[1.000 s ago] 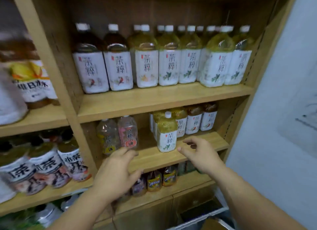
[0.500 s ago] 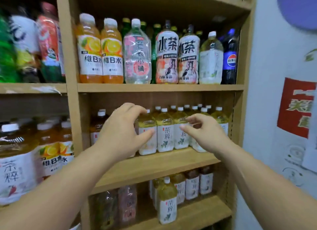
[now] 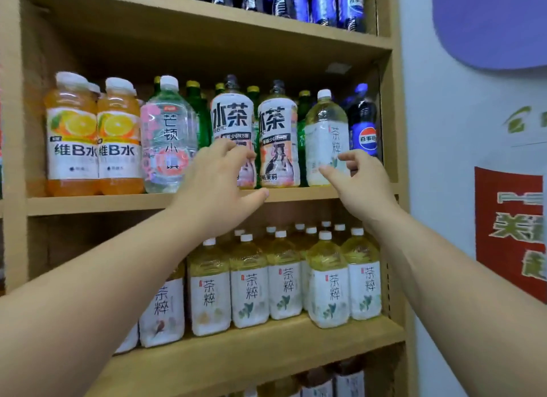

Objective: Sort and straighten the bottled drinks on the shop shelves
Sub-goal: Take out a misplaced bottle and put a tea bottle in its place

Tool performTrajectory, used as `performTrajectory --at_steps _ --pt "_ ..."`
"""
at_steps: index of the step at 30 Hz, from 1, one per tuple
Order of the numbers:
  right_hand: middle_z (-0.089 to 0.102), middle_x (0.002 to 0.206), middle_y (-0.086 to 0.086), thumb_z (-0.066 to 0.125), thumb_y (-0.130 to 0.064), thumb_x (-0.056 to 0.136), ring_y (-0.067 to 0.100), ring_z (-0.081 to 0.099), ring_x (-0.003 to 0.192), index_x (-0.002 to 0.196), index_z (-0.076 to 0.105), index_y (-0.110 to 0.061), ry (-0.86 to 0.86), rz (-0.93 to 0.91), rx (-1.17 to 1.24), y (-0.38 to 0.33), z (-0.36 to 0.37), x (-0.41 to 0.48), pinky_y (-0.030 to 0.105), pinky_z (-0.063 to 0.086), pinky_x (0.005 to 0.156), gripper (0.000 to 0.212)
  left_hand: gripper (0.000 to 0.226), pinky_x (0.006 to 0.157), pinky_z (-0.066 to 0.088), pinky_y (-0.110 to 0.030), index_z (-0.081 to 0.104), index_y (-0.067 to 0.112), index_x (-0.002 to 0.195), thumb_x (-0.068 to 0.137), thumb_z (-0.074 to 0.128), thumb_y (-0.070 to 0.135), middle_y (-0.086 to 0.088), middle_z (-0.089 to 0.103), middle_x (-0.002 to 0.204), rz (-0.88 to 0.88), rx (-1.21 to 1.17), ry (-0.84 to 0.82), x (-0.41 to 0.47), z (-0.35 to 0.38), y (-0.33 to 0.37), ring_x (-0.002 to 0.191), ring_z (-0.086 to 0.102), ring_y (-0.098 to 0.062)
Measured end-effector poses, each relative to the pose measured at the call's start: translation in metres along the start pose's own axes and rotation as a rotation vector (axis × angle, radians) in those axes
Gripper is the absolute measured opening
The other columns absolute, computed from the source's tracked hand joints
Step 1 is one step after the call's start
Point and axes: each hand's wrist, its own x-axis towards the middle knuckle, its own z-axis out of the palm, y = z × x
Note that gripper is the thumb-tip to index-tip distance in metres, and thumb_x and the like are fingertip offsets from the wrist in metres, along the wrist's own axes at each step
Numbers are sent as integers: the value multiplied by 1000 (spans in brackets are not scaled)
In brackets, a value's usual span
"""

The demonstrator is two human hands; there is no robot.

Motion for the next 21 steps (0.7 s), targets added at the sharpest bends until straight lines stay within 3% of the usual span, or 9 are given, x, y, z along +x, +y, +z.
performTrajectory --at_steps 6,10,14,17,21 --pt "45 147 8 77 -58 79 28 53 128 151 36 -28 -14 38 0 31 13 48 50 49 106 89 70 111 35 -49 49 28 144 86 59 67 -4 36 151 -72 138 11 37 38 2 137 31 -30" --pt "50 142 9 78 -68 70 33 53 125 155 21 -30 -46 35 -124 39 28 70 50 50 100 110 63 105 43 -52 64 26 129 86 49 70 -3 42 151 -10 261 56 34 58 -10 134 31 -33" --pt "48 144 12 78 -72 69 36 54 127 161 1 -27 -74 64 -232 43 37 83 47 48 98 129 63 105 44 -56 69 19 122 87 44 65 -10 48 149 79 314 77 27 71 -29 137 35 -38" --pt "43 146 17 77 -70 73 37 52 128 163 -6 -23 -46 76 -292 44 41 83 47 48 97 131 59 103 44 -54 68 18 122 89 44 62 -10 49 147 62 292 126 29 74 -28 135 36 -36" --pt "41 145 16 79 -67 72 36 48 130 162 2 -21 17 58 -255 45 42 77 47 47 99 126 53 107 41 -52 61 19 129 92 51 54 -10 39 152 10 205 204 29 76 -27 137 34 -34"
